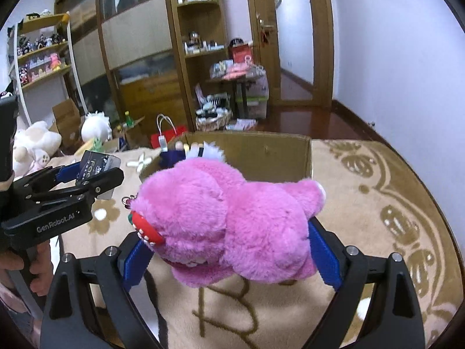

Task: Organize soft objects
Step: 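Lift the tissue pack and pink bear and carry both over the box, then open the left gripper to drop the tissue pack while the right gripper releases the pink bear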

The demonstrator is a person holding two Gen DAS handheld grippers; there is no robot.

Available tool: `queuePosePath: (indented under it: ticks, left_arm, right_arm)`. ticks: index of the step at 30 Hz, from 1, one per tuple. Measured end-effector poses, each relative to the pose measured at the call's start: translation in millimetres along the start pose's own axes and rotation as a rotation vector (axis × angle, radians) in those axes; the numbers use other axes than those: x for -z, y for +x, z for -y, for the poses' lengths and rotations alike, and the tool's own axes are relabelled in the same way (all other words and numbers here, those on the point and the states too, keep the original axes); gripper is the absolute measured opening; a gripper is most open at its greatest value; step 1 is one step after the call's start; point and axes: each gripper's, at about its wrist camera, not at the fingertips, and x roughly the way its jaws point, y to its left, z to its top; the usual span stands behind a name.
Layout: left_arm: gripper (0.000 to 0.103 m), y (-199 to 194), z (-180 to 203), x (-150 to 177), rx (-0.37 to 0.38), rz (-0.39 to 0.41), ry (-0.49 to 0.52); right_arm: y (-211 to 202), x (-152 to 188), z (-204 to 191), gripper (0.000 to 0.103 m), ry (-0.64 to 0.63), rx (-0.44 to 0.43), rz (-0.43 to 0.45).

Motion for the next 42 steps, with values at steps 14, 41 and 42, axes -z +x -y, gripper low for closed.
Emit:
queuePosePath:
  ticks: [14, 41, 42]
  left_arm:
    - [0.064, 5, 2, -30, 0.039, 0.132, 0.005]
    - [0.064, 94, 26, -33, 0.083, 0.064, 0.077]
    - [0.065, 96, 27, -32, 0.091, 0.057, 0.079]
  right_arm:
    - [7, -31, 5, 0.098, 0.007, -0.012, 0.069]
    - [76, -59, 51, 0.099, 0.144, -0.084, 0.072]
    - [77, -60, 51, 0.099, 0.149, -0.092, 0.072]
